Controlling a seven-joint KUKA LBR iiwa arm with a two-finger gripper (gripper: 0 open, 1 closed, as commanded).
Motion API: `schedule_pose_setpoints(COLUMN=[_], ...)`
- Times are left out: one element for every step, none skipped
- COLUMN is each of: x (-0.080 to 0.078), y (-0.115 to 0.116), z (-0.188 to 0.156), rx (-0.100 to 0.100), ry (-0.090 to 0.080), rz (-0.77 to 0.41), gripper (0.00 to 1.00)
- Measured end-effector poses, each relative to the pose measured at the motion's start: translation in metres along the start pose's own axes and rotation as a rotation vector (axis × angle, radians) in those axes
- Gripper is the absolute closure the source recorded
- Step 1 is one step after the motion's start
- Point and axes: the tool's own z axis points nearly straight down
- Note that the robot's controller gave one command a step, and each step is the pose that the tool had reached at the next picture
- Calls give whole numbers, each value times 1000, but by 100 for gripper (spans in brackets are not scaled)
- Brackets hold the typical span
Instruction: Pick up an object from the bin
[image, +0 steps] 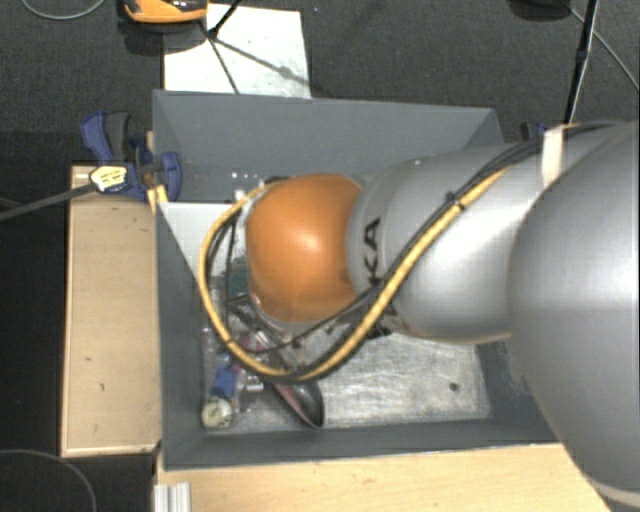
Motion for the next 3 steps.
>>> schedule_pose_setpoints(x=[-24,-24,-19], y=[-55,-53,-42], z=[110,107,61], rx=[-1,-2,-2], ry=[-3,-4,-3], rz=[82,85,67], gripper=[0,100,100])
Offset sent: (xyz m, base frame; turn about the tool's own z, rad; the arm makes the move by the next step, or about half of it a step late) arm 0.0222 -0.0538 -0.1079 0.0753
